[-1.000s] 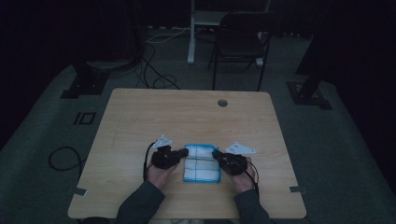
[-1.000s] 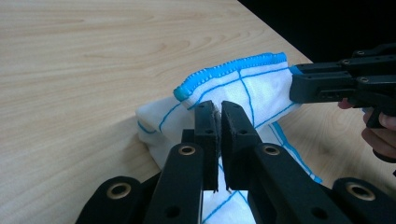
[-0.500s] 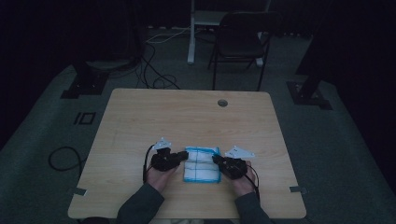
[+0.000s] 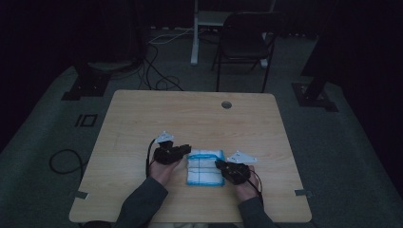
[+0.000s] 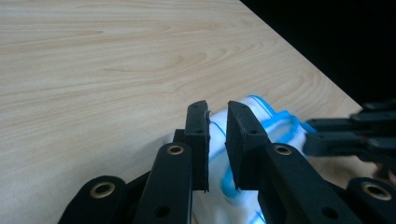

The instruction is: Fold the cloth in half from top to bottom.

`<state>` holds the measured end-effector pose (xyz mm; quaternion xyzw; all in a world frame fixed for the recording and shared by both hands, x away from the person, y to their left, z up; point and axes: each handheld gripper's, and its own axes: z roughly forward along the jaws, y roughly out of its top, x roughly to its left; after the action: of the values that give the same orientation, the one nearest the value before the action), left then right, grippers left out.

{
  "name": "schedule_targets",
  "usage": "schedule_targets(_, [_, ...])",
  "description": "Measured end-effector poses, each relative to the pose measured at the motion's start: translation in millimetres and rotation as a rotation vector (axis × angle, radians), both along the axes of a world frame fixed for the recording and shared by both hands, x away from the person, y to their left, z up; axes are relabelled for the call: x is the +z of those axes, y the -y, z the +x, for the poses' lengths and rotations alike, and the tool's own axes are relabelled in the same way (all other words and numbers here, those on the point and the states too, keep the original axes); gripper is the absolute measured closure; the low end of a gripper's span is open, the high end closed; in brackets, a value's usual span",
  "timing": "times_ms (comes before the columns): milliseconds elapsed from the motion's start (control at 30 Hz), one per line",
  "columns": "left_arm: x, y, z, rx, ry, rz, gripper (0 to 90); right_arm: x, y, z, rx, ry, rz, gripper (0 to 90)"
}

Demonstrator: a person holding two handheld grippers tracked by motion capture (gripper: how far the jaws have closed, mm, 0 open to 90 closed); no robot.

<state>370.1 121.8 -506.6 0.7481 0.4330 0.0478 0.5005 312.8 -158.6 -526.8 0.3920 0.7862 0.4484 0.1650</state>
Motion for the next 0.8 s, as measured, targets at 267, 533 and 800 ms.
schedule_targets(267, [-8.0, 8.9, 6.2, -0.022, -0.023, 0.042, 79.7, -0.5, 1.2, -1.4, 0.000, -0.002, 0.000, 81.3])
schedule_targets(533, [-11.8, 15.0, -2.8, -0.067, -0.023, 0.067, 79.7, -0.3, 3.5, -3.1, -0.013, 0.009, -0.006, 75.4])
schedule_targets(800, [-13.9, 16.1, -15.3, -0.109, -0.024, 0.082, 79.7, -0.8, 7.5, -5.9, -0.025, 0.005, -0.016, 65.9])
